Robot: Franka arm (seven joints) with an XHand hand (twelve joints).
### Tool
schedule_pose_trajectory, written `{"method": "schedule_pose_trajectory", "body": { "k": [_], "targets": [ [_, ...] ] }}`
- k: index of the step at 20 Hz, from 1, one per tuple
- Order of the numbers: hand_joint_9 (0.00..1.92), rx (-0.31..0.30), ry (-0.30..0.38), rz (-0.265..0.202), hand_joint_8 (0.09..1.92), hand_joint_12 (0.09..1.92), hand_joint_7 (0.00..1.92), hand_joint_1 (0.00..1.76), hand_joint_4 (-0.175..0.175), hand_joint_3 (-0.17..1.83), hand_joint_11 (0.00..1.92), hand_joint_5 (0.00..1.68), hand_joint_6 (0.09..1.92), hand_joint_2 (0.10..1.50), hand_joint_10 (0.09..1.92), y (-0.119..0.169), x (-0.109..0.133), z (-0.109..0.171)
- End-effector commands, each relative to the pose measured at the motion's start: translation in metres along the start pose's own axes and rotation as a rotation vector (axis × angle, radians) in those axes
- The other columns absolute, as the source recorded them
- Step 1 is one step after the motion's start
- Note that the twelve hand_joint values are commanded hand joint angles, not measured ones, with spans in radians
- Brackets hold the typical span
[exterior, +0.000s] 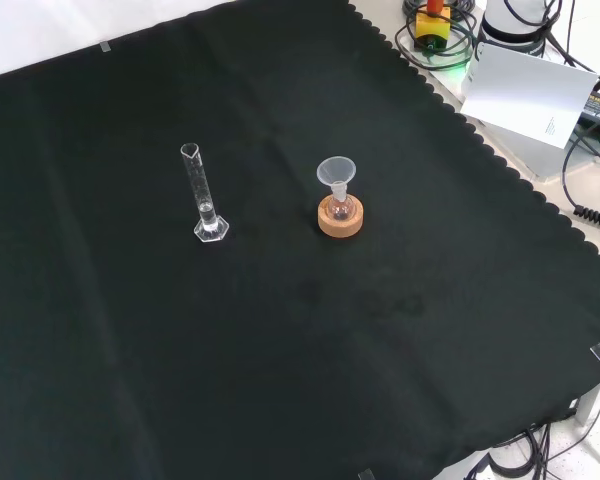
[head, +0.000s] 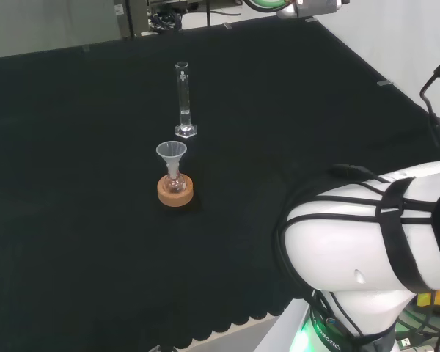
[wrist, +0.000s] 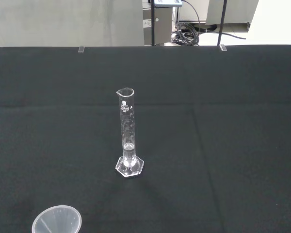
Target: Pick up the graduated cylinder.
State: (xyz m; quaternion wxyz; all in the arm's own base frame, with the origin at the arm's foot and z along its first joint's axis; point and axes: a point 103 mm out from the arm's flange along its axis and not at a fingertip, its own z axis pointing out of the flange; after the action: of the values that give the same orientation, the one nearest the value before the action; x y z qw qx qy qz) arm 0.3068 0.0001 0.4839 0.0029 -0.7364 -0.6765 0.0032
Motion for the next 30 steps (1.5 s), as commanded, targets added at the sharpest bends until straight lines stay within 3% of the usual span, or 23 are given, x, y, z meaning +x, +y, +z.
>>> {"method": "schedule_pose_trajectory", "body": {
  "k": [1,4,10,20,28,30],
  "targets": [
    [0.41,-0.009,-0.003,0.001,0.38,1.38,0.02,0.27,-0.028,-0.02,0.05,0.19,0.09,1.29,0.09,0.001,-0.001,0.0],
    [0.37,-0.01,-0.002,0.005,0.32,1.38,0.0,0.15,-0.019,0.01,0.04,0.15,0.09,1.36,0.09,0.003,-0.003,0.001],
    [0.37,0.002,-0.004,0.018,0.31,1.38,0.0,0.14,-0.018,0.02,0.04,0.16,0.09,1.37,0.09,0.011,-0.004,0.01],
    [0.39,0.025,0.027,0.064,0.34,1.39,0.0,0.18,-0.023,0.01,0.04,0.18,0.09,1.36,0.09,0.039,-0.019,0.063],
    [0.44,0.024,0.063,0.005,0.45,1.39,0.03,0.36,-0.033,-0.03,0.07,0.2,0.09,1.27,0.09,0.092,-0.023,0.119],
    [0.4,0.022,0.086,-0.009,0.51,1.39,0.03,0.42,-0.034,-0.06,0.08,0.21,0.09,1.24,0.23,0.113,-0.025,0.138]
  ]
}}
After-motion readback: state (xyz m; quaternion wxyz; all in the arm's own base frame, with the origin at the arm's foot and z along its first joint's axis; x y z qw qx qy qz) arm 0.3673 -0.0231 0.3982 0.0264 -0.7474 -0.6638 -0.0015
